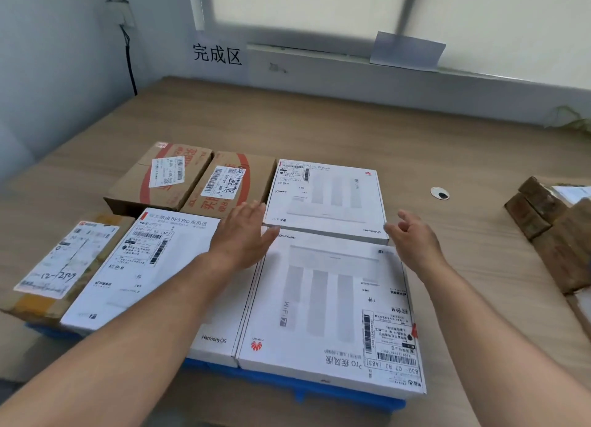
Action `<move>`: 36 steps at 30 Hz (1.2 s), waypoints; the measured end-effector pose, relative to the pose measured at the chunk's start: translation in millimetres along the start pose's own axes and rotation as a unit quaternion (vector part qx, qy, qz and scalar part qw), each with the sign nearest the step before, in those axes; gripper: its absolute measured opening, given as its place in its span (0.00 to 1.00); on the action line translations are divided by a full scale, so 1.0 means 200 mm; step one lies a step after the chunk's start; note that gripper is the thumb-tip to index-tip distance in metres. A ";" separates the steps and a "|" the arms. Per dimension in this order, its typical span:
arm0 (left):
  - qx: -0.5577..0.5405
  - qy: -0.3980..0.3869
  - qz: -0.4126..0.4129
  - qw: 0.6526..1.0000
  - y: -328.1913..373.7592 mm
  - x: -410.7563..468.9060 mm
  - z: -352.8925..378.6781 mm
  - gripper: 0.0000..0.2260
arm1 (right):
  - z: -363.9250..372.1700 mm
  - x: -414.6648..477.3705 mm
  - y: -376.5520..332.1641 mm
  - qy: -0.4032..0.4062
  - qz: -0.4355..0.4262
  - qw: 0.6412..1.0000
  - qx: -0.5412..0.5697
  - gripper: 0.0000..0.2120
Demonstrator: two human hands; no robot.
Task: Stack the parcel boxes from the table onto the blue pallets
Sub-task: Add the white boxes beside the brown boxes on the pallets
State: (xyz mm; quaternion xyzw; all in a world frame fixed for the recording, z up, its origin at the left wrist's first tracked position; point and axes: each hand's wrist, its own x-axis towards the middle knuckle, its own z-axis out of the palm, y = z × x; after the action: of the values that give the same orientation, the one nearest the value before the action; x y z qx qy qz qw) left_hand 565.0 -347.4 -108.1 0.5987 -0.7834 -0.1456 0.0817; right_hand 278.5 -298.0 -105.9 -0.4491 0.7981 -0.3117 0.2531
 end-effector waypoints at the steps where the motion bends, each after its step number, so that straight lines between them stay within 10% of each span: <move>1: 0.009 -0.013 -0.015 1.000 0.00 0.04 0.01 0.28 | 0.02 0.03 -0.01 -0.006 0.006 1.000 -0.013 0.24; 7: 0.035 -0.010 -0.021 0.999 -0.01 0.13 0.04 0.23 | 0.11 0.18 -0.02 -0.041 0.012 0.998 -0.049 0.11; 21: 0.001 0.059 -0.056 0.997 -0.29 0.25 -0.09 0.26 | 0.23 0.21 -0.20 -0.015 -0.063 0.971 -0.229 0.32; 26: 0.063 0.032 -0.176 0.982 -0.55 0.30 -0.14 0.30 | 0.37 0.15 -0.35 -0.089 -0.123 0.938 -0.311 0.27; 36: 0.070 0.038 -0.142 0.987 -0.60 0.26 -0.10 0.30 | 0.38 0.11 -0.35 -0.100 -0.126 0.932 -0.326 0.23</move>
State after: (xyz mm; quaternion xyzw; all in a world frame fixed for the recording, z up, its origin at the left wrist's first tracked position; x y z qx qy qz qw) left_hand 666.0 -429.6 -129.9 0.7132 -0.6950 -0.0778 0.0484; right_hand 359.8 -365.2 -108.8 -0.6325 0.7633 -0.0172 0.1306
